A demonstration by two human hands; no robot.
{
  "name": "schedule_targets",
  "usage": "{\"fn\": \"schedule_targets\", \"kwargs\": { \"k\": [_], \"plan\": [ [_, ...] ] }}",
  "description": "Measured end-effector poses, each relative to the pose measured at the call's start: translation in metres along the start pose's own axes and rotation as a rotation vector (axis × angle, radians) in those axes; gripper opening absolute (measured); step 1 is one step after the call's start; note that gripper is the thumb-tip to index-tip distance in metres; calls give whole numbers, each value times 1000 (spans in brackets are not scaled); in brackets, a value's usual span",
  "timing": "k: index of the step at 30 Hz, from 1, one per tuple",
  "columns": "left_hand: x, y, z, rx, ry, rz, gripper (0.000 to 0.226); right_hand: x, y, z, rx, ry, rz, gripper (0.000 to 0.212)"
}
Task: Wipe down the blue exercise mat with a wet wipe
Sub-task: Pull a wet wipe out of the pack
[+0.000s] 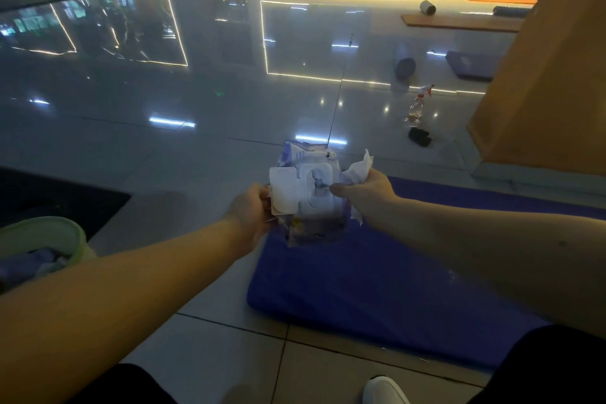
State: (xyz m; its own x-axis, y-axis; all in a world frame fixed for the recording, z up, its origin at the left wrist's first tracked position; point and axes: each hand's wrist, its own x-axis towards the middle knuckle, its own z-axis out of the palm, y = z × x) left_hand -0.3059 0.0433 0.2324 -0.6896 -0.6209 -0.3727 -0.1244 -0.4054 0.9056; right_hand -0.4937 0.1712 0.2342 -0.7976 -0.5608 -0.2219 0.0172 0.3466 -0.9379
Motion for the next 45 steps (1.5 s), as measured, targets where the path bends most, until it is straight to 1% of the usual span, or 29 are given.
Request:
{"fn": "schedule_targets", "kwargs": {
  "k": [2, 4, 7, 8, 12, 15, 17, 18, 20, 22, 24, 27, 28, 29, 31, 33, 35, 38, 42, 45],
  "plan": [
    [-2, 1, 2, 61, -4, 8, 34, 1, 0, 1, -8, -15, 17, 45],
    [-4, 1, 3, 104, 4, 29, 26, 1, -2, 4, -24, -77, 39, 48],
    [-5, -1, 6, 125, 16, 53, 20, -1, -2, 9, -81, -163, 15, 69],
    [-5, -1, 7, 131, 17, 65, 20, -2, -1, 10, -70, -152, 4, 75],
    [-3, -4, 10, 188, 13, 114, 19, -2, 0, 12, 23, 20, 25, 68],
    [-7, -3, 15, 154, -11, 100, 27, 0, 0, 13, -8, 53, 31, 70],
    [-9, 0, 17, 52, -38, 53, 41, 0, 0, 13, -25, 56, 15, 69],
    [-10, 2, 17, 0, -50, 38, 45, -1, 0, 13, -26, 53, 0, 67],
    [-9, 5, 17, -28, -43, 40, 42, -3, -2, 14, -22, 44, -22, 64],
    [-10, 5, 18, 15, -34, 56, 35, -5, -3, 15, -1, 35, -27, 57],
    [-9, 5, 18, 47, -38, 65, 37, -6, -5, 15, 23, 28, -23, 49],
    [-5, 4, 12, 119, -95, 101, 65, -7, -5, 16, 42, 5, -5, 46],
    [-4, 3, 11, 129, -113, 99, 68, -6, -5, 18, 44, -7, 3, 46],
    [-4, 2, 11, 142, -104, 99, 64, -5, -5, 20, 56, -17, 10, 44],
    [-1, -1, 9, 202, -27, 127, 44, -8, -9, 23, 115, -64, 27, 40],
    [2, -3, 8, 241, 36, 150, 37, -10, -12, 25, 184, -135, 44, 44],
    [3, -4, 6, 243, 79, 156, 36, -15, -15, 28, 150, -192, 16, 48],
    [6, -3, 1, 264, 118, 163, 42, -18, -13, 32, 6, -145, -39, 59],
    [7, -2, -5, 304, 138, 165, 45, -21, -15, 38, 17, -137, -5, 63],
    [13, 7, -15, 344, 165, 121, 44, -18, -23, 51, 1, -151, 28, 62]
  ]
}}
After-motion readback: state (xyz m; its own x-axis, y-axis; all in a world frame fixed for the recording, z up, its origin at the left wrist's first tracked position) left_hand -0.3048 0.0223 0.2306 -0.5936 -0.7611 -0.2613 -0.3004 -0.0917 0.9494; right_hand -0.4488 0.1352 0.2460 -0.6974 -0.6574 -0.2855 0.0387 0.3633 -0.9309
